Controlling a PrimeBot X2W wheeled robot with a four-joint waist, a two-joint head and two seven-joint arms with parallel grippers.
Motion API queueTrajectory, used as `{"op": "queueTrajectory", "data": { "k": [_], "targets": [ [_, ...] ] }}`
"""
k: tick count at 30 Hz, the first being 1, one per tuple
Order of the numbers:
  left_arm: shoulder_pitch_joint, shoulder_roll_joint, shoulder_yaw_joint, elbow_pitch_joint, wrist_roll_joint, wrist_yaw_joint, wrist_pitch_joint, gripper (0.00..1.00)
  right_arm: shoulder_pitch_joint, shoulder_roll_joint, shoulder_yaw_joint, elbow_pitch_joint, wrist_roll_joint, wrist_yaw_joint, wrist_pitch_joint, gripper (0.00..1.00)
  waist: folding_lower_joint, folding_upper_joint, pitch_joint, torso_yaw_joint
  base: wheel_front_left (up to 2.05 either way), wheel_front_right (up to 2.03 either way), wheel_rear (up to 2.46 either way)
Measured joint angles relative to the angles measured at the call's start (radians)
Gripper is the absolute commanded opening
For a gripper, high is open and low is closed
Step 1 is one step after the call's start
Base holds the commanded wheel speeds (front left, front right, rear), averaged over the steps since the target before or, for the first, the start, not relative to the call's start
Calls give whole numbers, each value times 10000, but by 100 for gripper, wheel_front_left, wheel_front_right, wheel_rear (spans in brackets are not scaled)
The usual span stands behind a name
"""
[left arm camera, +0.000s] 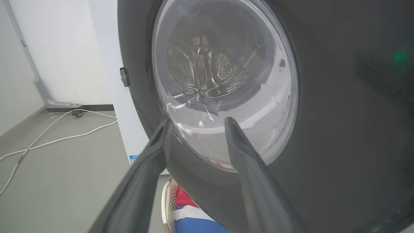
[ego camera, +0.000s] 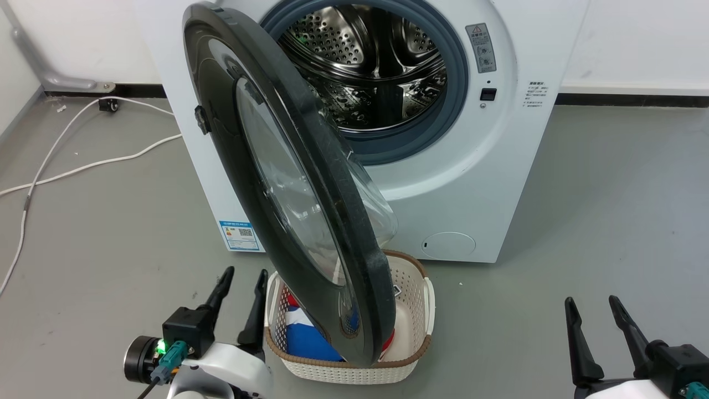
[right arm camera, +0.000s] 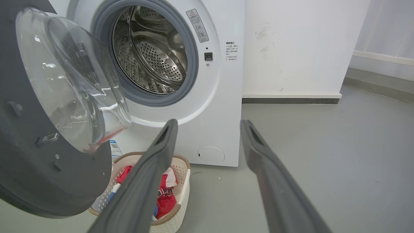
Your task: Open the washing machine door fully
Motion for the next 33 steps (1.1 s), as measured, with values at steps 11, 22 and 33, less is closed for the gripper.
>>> {"op": "queueTrajectory", "data": {
  "k": [11,22,33],
  "targets": [
    [-277,-52,314,-564,-169,90,0,0,3,0,-6,42,-54,0,44,100,0,0,-3,-5,0,0,0],
    [-1650,-236,280,-3379,-159,516,0,0,-5,0,-65,48,-84,0,127,100,0,0,-43,101,0,0,0],
    [-2227,-274,-1331,-5753,-462,604,242,0,2,2,-150,6,-157,0,201,100,0,0,-130,118,0,0,0]
  ]
}}
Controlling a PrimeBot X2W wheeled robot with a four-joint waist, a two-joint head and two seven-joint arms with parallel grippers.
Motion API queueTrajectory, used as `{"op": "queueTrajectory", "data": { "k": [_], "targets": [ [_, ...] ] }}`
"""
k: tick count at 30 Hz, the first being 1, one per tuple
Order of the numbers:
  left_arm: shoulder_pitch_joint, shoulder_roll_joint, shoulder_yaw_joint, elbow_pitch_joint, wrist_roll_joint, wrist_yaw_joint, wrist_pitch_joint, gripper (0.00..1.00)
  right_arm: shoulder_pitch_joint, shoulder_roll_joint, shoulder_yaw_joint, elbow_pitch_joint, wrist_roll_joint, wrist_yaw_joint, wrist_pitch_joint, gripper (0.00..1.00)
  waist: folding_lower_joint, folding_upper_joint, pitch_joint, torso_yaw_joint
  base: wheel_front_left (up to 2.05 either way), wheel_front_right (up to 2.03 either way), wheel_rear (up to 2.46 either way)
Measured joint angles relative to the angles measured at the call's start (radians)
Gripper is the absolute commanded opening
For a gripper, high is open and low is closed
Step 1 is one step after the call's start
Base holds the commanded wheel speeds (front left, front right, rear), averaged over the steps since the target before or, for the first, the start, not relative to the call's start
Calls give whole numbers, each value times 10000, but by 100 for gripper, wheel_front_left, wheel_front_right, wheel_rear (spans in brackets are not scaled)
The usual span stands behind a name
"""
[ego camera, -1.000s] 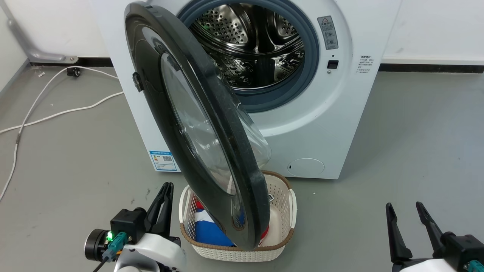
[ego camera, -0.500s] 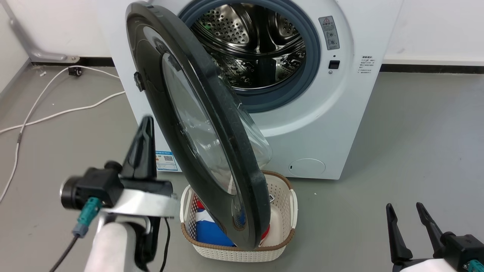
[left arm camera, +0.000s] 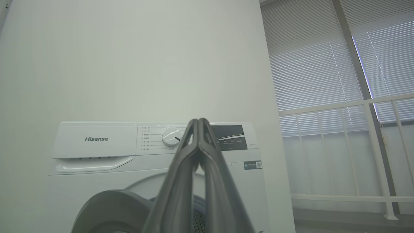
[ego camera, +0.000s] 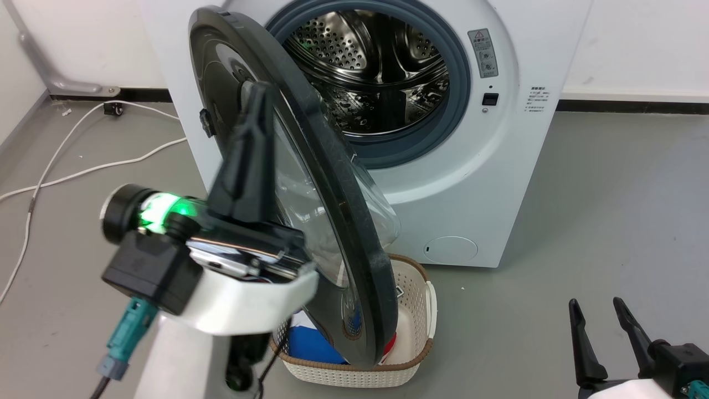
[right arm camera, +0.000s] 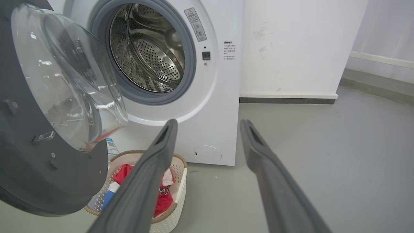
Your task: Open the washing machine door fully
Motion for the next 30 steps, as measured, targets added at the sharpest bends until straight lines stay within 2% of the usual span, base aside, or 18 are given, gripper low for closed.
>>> {"op": "queueTrajectory", "data": {
  "k": [8,14,21,26,30],
  "targets": [
    [198,-8,-1937,-1229,-780,-192,1162,0,62,0,-54,-15,0,0,17,100,0,0,35,98,0,0,0],
    [679,19,-3670,-1258,-1448,-443,2219,0,69,0,-84,-8,-8,0,61,100,0,0,55,225,0,0,0],
    [1256,366,-5555,-303,-2197,-545,3041,0,67,0,-36,13,-88,0,146,100,0,0,48,263,0,0,0],
    [1625,608,-5900,949,-2412,-571,3210,0,67,0,12,48,-96,0,190,100,0,0,10,210,0,0,0],
    [1795,627,-5939,2111,-2322,-401,3070,0,67,0,38,77,-94,0,201,100,0,0,17,141,0,0,0]
  ]
}}
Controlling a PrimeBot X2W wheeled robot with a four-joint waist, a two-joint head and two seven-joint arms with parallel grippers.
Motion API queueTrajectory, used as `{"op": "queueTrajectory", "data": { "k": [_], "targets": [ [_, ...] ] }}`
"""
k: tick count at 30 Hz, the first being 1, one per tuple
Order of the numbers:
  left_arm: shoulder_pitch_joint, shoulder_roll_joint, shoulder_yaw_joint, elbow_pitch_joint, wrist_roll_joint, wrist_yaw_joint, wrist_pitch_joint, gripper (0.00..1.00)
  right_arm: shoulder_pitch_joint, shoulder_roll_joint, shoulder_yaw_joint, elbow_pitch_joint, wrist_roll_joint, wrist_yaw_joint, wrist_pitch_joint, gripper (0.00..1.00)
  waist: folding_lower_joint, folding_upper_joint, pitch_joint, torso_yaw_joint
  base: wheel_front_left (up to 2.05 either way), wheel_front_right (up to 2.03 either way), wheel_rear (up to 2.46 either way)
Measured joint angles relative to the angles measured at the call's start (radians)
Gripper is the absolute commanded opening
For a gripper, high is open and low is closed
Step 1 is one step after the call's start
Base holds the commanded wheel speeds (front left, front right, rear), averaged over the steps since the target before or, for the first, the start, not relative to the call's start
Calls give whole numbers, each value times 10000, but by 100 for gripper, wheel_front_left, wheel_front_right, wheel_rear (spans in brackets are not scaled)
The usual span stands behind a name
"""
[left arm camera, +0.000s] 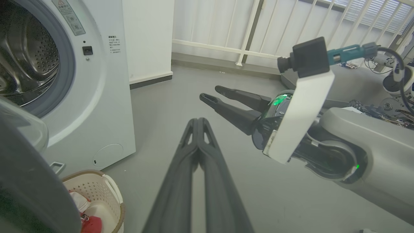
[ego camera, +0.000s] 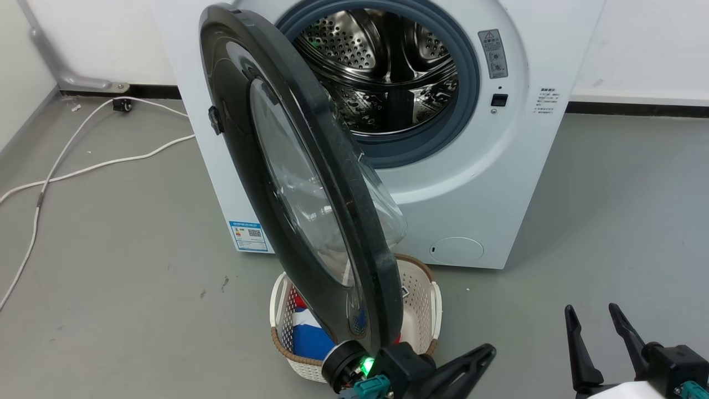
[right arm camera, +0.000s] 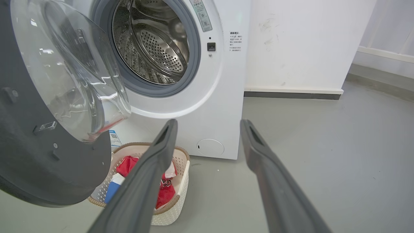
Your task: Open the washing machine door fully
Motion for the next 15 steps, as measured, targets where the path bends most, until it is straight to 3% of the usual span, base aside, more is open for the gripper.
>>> {"op": "queueTrajectory", "data": {
  "k": [8,15],
  "targets": [
    [-410,-316,637,2107,117,719,-1034,0,-5,0,54,59,13,0,50,100,0,0,82,-107,0,0,0],
    [-911,-485,1168,3147,-73,1241,-1722,0,-15,0,38,79,15,0,92,100,0,0,154,-136,0,0,0]
  ]
}}
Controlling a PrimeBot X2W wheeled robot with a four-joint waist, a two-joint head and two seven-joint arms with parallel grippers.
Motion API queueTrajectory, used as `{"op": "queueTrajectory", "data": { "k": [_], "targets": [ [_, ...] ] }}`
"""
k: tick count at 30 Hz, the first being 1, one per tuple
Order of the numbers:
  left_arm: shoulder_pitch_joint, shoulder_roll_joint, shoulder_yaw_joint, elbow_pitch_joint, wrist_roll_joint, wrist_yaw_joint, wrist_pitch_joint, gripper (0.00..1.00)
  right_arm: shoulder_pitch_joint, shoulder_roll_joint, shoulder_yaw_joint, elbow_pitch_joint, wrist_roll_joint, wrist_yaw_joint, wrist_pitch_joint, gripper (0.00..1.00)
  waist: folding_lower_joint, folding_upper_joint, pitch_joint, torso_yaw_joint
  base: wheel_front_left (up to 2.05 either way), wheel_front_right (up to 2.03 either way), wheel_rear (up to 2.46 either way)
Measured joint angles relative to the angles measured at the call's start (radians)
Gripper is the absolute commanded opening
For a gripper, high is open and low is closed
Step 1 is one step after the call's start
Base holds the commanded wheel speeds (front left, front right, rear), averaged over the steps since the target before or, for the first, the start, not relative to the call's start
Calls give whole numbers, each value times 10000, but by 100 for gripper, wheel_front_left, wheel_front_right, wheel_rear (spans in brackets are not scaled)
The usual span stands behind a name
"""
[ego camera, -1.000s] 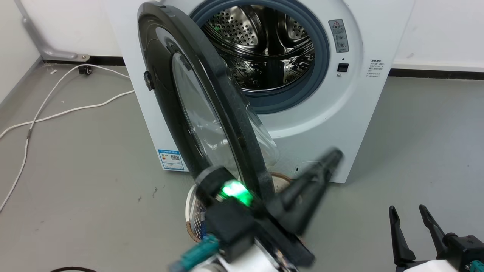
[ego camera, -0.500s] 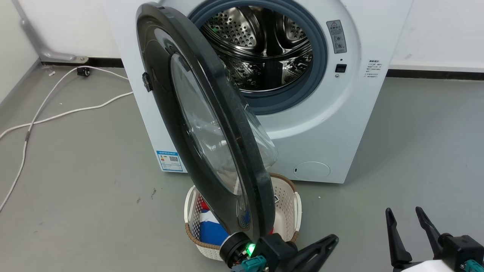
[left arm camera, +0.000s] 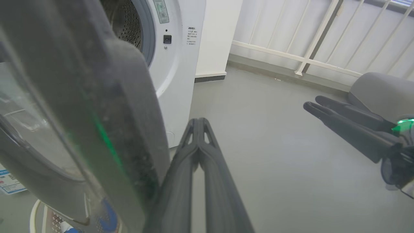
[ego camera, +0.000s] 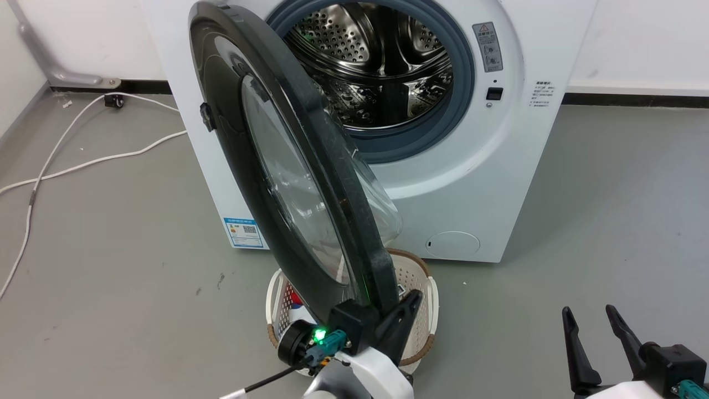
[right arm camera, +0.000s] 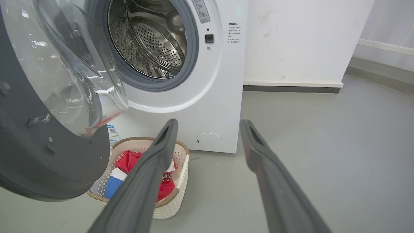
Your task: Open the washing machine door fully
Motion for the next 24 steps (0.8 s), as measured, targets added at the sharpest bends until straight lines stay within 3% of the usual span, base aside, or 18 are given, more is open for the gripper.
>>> {"op": "queueTrajectory", "data": {
  "k": [11,24],
  "targets": [
    [-78,-71,194,330,-198,347,-416,0,-3,0,0,102,75,0,61,100,0,0,11,63,0,0,0],
    [737,581,389,-1361,-196,1032,-305,0,1,2,-130,159,84,0,73,100,0,0,76,500,0,0,0]
  ]
}}
